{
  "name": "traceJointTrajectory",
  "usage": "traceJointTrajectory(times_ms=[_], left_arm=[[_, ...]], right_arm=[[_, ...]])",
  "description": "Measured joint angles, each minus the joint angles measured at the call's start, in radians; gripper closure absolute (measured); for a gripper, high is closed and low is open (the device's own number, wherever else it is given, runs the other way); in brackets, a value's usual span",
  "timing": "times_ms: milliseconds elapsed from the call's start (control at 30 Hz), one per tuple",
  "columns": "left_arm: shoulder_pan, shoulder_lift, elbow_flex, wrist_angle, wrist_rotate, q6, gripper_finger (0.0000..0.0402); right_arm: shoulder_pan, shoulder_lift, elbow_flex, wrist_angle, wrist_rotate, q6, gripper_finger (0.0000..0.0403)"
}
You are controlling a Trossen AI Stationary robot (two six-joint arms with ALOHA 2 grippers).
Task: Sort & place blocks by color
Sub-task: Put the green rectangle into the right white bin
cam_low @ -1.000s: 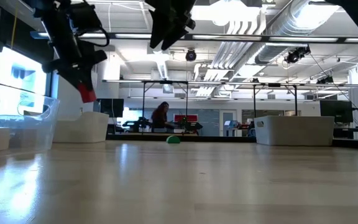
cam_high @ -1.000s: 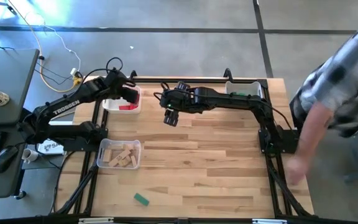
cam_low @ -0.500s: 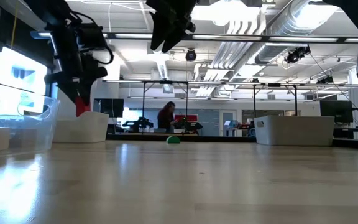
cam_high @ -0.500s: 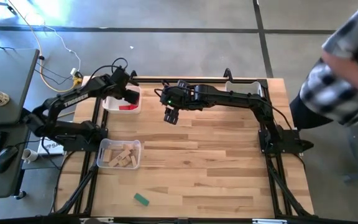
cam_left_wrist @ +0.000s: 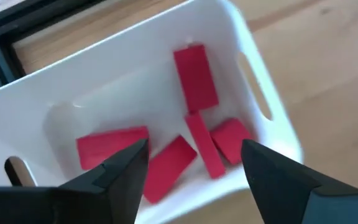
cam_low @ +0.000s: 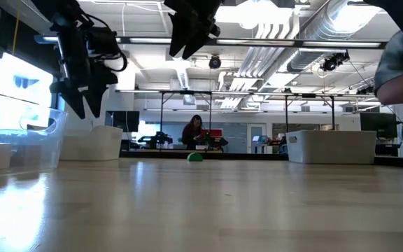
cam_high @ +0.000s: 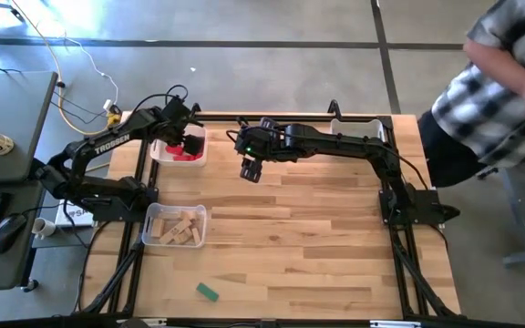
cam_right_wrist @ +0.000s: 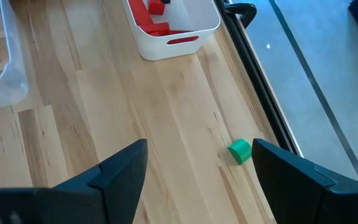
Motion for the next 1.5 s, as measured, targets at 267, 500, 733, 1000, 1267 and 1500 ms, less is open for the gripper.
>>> traceJointTrajectory(times_ms=[267, 500, 733, 1000, 1267, 1500], left_arm=[[-0.027, -0.016, 0.109, -0.171, 0.172, 0.128, 0.0165], [-0.162, -0.129, 0.11, -0.201, 0.228, 0.128, 0.0165], [-0.356, -0.27, 0.111, -0.201, 0.23, 0.014, 0.0165], [-0.577, -0.353, 0.111, -0.23, 0.229, -0.062, 0.0165], [-0.801, -0.366, 0.111, -0.236, 0.21, -0.097, 0.0165], [-0.982, -0.366, 0.111, -0.236, 0.097, -0.178, 0.0165]], right_arm=[[0.001, 0.0, 0.0, 0.0, 0.0, 0.004, 0.0128], [0.008, 0.0, 0.0, -0.004, -0.002, 0.067, 0.0128], [0.008, 0.0, 0.0, -0.033, -0.008, 0.113, 0.0128], [0.008, 0.0, 0.0, -0.038, -0.062, 0.18, 0.0128], [0.008, 0.0, 0.0, -0.038, -0.102, 0.28, 0.0128], [0.008, 0.0, 0.0, -0.038, -0.103, 0.379, 0.0128]])
